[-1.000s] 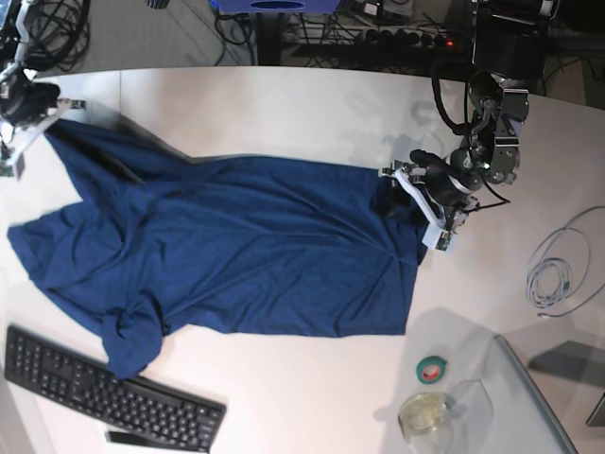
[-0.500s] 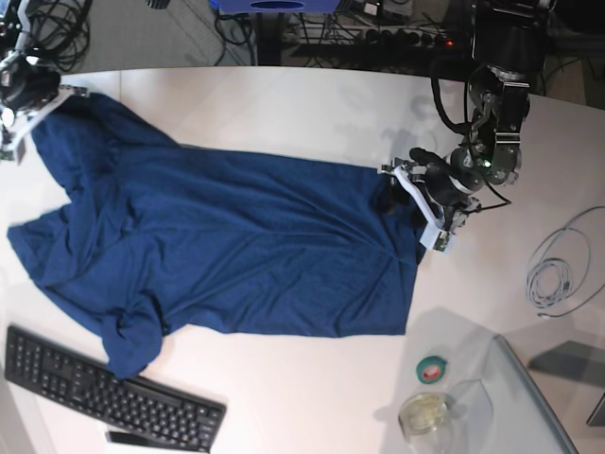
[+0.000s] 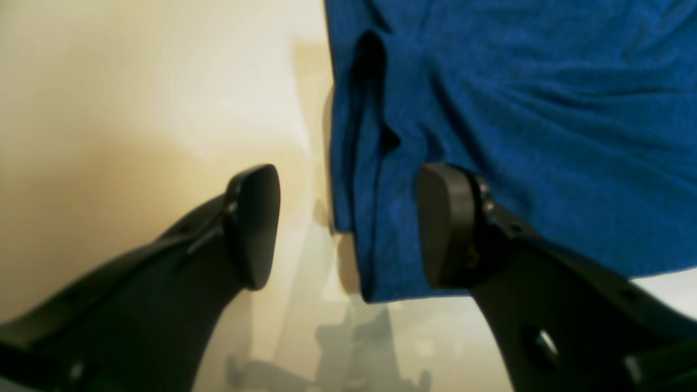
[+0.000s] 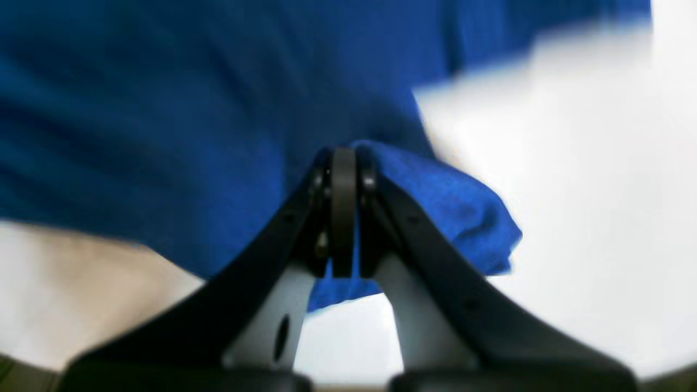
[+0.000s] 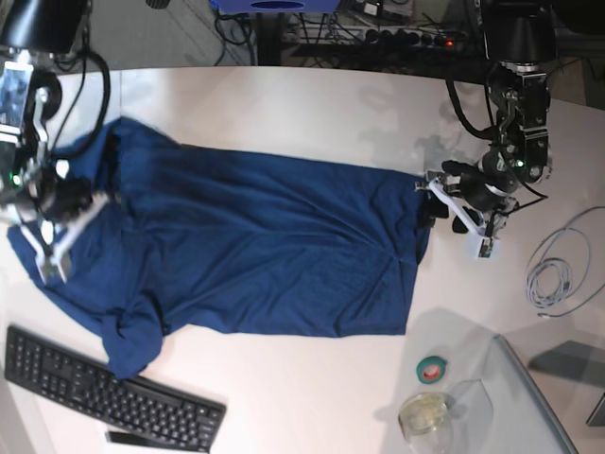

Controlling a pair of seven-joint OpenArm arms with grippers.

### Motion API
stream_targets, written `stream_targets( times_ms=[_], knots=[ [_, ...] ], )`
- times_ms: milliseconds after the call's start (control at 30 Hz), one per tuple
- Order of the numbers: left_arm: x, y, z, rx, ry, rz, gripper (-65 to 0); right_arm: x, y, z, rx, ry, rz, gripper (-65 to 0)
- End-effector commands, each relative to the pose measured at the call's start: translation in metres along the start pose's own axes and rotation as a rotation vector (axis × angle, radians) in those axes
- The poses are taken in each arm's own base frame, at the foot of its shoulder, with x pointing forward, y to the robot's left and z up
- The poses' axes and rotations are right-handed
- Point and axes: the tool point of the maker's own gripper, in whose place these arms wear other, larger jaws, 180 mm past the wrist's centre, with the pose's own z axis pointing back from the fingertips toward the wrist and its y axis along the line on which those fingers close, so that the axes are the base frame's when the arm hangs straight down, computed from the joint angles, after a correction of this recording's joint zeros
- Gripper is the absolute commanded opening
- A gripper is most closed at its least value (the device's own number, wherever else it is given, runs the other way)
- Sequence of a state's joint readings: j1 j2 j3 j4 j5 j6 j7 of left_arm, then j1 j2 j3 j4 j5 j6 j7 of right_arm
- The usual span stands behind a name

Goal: Layout the t-shirt on the table in an organized manner, then fold the t-shirt properly
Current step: 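Regrasp the shirt edge with the right gripper and drag it outward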

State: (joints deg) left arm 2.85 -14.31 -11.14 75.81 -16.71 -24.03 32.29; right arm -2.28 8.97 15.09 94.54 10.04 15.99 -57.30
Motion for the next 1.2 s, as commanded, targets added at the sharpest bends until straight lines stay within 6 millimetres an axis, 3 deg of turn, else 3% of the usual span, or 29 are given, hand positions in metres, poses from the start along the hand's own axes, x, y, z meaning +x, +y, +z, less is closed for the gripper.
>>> stream_targets(
  times_ms=[0, 67, 233, 367, 467, 533, 633, 733, 833, 1000, 1167],
  knots=[
    [0.018, 0.003, 0.002, 0.002, -0.052, -0.012, -26.8, 0.019, -0.002, 0.006, -0.011, -0.03, 0.021, -65.0],
    [0.018, 0.003, 0.002, 0.0, -0.054, -0.009, -26.8, 0.032, 0.017, 0.007, 0.024, -0.028, 0.051, -65.0],
    [0.01, 0.002, 0.003, -0.002, -0.039, -0.005, -26.8, 0.059, 0.093, 0.009, 0.155, -0.084, 0.162, -65.0],
    [0.008, 0.0, 0.005, -0.003, -0.037, -0.007, -26.8, 0.072, 0.141, -0.013, 0.248, -0.067, 0.231, -64.7],
    [0.005, 0.001, 0.005, -0.002, -0.03, -0.005, -26.8, 0.077, 0.155, -0.032, 0.281, -0.05, 0.225, -63.8],
    [-0.001, 0.002, 0.006, 0.001, -0.018, -0.004, -26.8, 0.074, 0.153, -0.035, 0.278, -0.014, 0.223, -59.7],
    [-0.004, 0.006, 0.009, 0.006, -0.01, -0.014, -26.8, 0.068, 0.145, -0.018, 0.256, -0.023, 0.227, -47.9],
    [-0.005, 0.009, 0.01, 0.01, -0.006, -0.018, -26.8, 0.048, 0.102, 0.005, 0.182, -0.072, 0.123, -36.9],
    [-0.011, 0.012, 0.013, 0.016, 0.007, -0.022, -26.8, 0.009, 0.064, 0.01, 0.113, -0.03, 0.009, -27.5],
    [-0.013, 0.01, 0.012, 0.013, 0.01, -0.017, -26.8, -0.031, 0.029, -0.009, 0.06, -0.025, -0.12, -26.7],
    [-0.014, 0.009, 0.012, 0.011, 0.011, -0.014, -26.8, -0.056, 0.025, -0.026, 0.068, 0.039, -0.166, -26.7]
  ],
)
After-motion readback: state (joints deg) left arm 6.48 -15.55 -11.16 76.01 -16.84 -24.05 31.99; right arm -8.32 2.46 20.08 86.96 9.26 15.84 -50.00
